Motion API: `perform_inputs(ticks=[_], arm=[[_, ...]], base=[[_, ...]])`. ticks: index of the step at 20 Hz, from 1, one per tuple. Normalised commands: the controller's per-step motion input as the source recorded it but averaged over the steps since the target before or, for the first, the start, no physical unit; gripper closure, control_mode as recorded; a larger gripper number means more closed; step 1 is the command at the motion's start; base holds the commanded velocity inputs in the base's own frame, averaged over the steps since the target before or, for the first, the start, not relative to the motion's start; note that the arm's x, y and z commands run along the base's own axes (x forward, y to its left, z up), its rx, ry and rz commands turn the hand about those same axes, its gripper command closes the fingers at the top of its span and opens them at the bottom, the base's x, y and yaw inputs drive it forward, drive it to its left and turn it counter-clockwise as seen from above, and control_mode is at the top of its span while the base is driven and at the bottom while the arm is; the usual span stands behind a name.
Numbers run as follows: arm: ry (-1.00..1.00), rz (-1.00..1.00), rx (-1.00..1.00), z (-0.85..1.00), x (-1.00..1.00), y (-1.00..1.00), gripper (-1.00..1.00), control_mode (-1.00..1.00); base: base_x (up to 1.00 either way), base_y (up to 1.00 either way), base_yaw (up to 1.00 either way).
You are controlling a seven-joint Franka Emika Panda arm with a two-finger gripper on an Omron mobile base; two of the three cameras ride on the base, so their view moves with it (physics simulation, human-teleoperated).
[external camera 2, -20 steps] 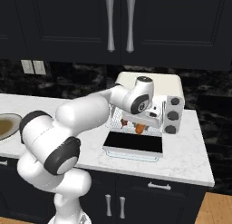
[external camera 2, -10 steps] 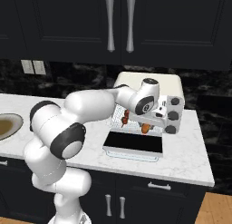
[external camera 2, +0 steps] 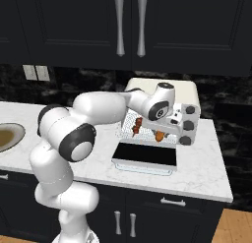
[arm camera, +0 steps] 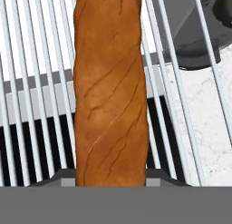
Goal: Pick up the kebab skewer and baguette bread, and place them inside the toaster oven. Close the toaster oven door and start by setting the timer.
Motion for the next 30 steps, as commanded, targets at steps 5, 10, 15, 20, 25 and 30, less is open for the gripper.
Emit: perform_inputs(ticks=[5, 10, 15, 20, 25, 30], arm=[[-0.02, 0.0, 0.0, -0.27, 0.0, 0.06, -1.0, -1.0], [-0.08, 0.0, -0.02, -0.19, 0.0, 0.09, -1.0, -1.0], [-0.12, 0.0, 0.0, 0.04, -0.01, 0.0, -1.0, -1.0], [-0.13, 0.0, 0.0, 0.49, -0.07, 0.0, -1.0, -1.0], [-0.07, -0.07, -0.02, 0.13, -1.0, -0.07, -1.0, -1.0], [0.02, -0.37, -0.01, -0.19, -0.67, 0.18, -1.0, -1.0]], base=[[0.0, 0.0, 0.0], [0.0, 0.0, 0.0], [0.0, 0.0, 0.0], [0.0, 0.0, 0.0], [0.0, 0.0, 0.0], [0.0, 0.0, 0.0]])
